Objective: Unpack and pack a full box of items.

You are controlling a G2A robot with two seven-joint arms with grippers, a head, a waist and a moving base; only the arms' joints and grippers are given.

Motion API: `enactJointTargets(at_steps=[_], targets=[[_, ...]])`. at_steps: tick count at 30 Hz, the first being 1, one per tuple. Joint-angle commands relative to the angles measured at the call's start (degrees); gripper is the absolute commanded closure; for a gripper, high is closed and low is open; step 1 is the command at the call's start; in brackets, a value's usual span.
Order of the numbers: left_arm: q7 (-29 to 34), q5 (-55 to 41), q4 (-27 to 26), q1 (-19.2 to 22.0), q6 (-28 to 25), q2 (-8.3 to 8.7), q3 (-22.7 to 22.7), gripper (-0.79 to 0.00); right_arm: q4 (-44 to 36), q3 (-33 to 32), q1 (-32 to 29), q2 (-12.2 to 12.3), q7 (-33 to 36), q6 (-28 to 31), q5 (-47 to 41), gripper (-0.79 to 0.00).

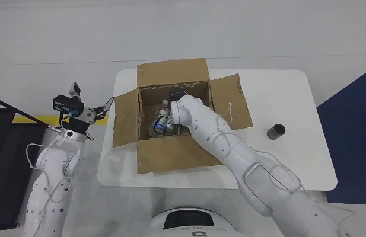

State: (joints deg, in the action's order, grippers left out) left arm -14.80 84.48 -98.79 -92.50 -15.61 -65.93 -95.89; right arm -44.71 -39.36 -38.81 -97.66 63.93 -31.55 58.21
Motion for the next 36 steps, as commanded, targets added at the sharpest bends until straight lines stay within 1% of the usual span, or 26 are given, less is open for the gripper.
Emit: enactJointTargets(at_steps=[1,3,6,9,10,11,13,20,25,29,36], targets=[[0.0,0.0,0.0,0.0,0.0,0.0,0.0,-0.785,0.98,0.17,0.47,-0.41,-0.22,-0.38,-0.03,-0.274],[0.0,0.0,0.0,0.0,0.0,0.0,0.0,-0.785,1.75,0.29,0.87,-0.74,-0.22,-0.52,0.02,-0.271],[0.0,0.0,0.0,0.0,0.0,0.0,0.0,-0.785,3.43,-0.3,1.47,-1.05,0.71,-0.13,-1.06,-0.185],[0.0,0.0,0.0,0.0,0.0,0.0,0.0,-0.785,4.98,-1.0,2.11,-1.22,0.58,-0.12,-1.63,-0.132],[0.0,0.0,0.0,0.0,0.0,0.0,0.0,-0.785,5.34,-1.16,2.26,-1.27,0.55,-0.01,-1.73,-0.126],[0.0,0.0,0.0,0.0,0.0,0.0,0.0,-0.785,5.57,-1.24,2.36,-1.32,0.51,0.12,-1.75,-0.058],[0.0,0.0,0.0,0.0,0.0,0.0,0.0,-0.785,5.68,-1.43,2.49,-1.43,0.48,0.13,-1.8,0.0],[0.0,0.0,0.0,0.0,0.0,0.0,0.0,-0.785,2.41,-2.78,1.78,-1.06,-0.44,0.84,-1.37,0.0],[0.0,0.0,0.0,0.0,0.0,0.0,0.0,-0.785,-3.17,-5.26,-0.06,0.36,-0.82,-0.01,0.62,0.0],[0.0,0.0,0.0,0.0,0.0,0.0,0.0,-0.785,-9.98,-8.39,-3.03,2.1,0.05,-0.23,2.66,0.0],[0.0,0.0,0.0,0.0,0.0,0.0,0.0,-0.785,-23.7,-15.54,-10.23,5.37,4.49,4.27,4.1,0.0]])
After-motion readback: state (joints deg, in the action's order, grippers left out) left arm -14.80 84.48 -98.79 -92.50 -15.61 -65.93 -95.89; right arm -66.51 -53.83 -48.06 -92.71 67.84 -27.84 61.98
